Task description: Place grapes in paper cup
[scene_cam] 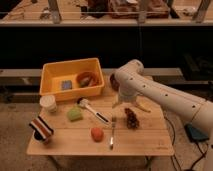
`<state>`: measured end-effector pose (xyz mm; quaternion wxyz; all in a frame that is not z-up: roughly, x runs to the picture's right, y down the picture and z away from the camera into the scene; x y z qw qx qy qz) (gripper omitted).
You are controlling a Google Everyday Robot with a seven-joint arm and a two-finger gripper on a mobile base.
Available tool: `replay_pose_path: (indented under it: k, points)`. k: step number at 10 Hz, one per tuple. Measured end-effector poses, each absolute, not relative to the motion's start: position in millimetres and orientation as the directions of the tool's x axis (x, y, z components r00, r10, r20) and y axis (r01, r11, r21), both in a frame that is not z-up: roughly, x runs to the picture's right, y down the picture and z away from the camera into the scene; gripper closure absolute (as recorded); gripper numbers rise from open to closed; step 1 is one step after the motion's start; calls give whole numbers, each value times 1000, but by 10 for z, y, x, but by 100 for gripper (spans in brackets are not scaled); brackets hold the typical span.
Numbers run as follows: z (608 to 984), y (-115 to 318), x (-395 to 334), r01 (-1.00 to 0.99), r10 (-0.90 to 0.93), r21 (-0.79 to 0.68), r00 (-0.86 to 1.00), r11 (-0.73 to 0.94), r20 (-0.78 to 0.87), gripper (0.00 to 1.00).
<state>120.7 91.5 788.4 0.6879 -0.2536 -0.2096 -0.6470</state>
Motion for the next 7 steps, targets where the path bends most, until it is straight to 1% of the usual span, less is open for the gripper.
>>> replay_pose_path:
  k: [2, 3, 5, 7]
  points:
    - [7890, 916, 1220, 996, -787, -85, 67, 18, 613, 20]
    - [7950, 889, 1252, 996, -793, -88, 64, 13, 607, 20]
    - [8171, 897, 1506, 997, -810, -69, 56, 19, 584, 20]
    - [8365, 1006, 1749, 999, -827, -37, 46, 30, 561, 20]
